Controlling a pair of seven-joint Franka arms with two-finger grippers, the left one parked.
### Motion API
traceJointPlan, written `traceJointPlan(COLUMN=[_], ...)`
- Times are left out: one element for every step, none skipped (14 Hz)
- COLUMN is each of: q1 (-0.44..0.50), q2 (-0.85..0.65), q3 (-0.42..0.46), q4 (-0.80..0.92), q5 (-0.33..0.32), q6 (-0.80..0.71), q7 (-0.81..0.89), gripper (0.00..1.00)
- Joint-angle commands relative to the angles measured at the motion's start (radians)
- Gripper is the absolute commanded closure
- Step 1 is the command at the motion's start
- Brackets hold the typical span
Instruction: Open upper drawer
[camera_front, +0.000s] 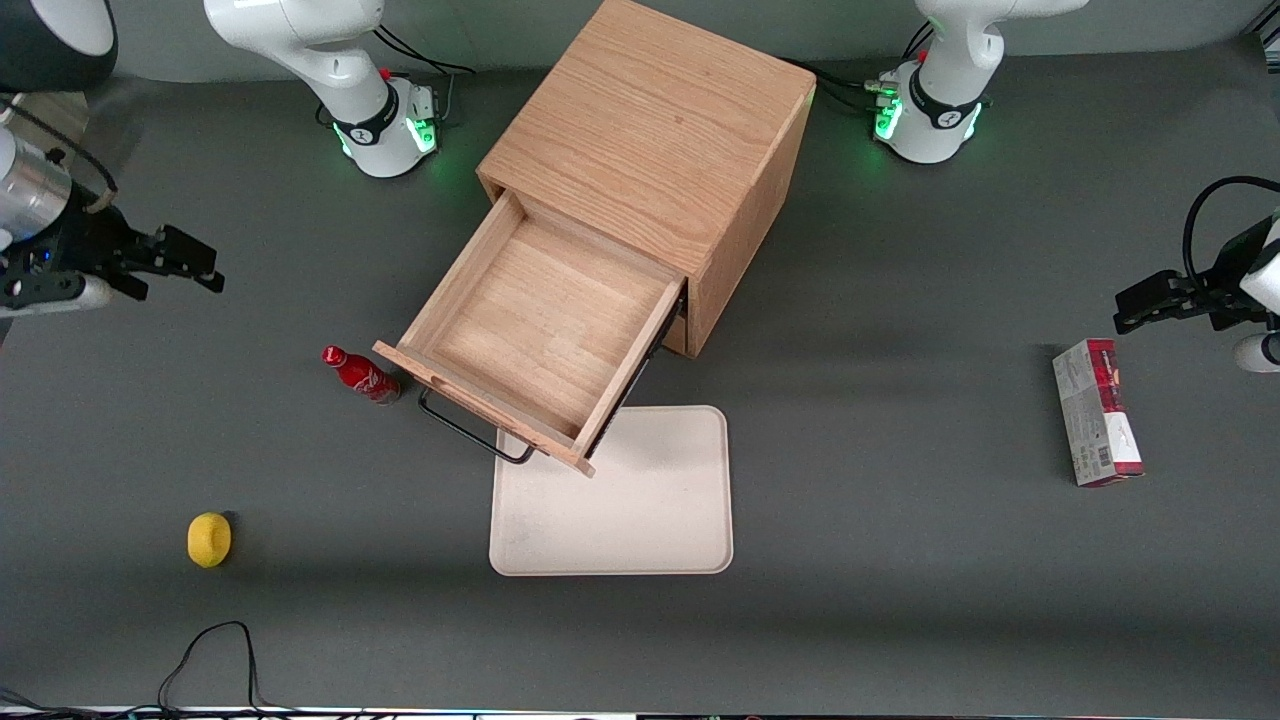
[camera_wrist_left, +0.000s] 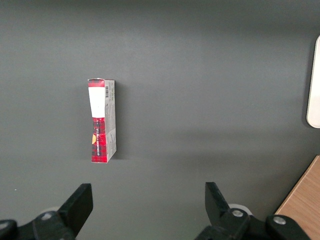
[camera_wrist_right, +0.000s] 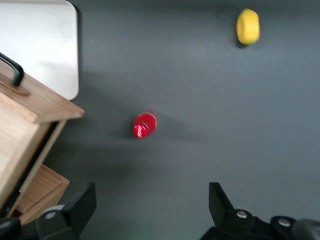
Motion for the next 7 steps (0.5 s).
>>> traceJointPlan(q1=[0.012, 0.013, 0.012, 0.011, 0.011, 0.010, 0.008], q2=[-0.029, -0.021, -0.006, 0.014, 0.019, 0.023, 0.031], q3=[0.017, 0.018, 0.018, 0.018, 0.017, 0.017, 0.012], q4=[-0.011, 0.008, 0.034, 0.057, 0.060, 0.064, 0.064], q5=[-0.043, -0.043, -0.043, -0.043, -0.040, -0.037, -0.036], q6=[0.006, -0.008, -0.018, -0.032, -0.037, -0.034, -0.031], q7=[0.047, 0.054, 0.054, 0.057, 0.063, 0.067, 0.066], gripper=[0.00, 0.00, 0.00, 0.00, 0.00, 0.00, 0.00])
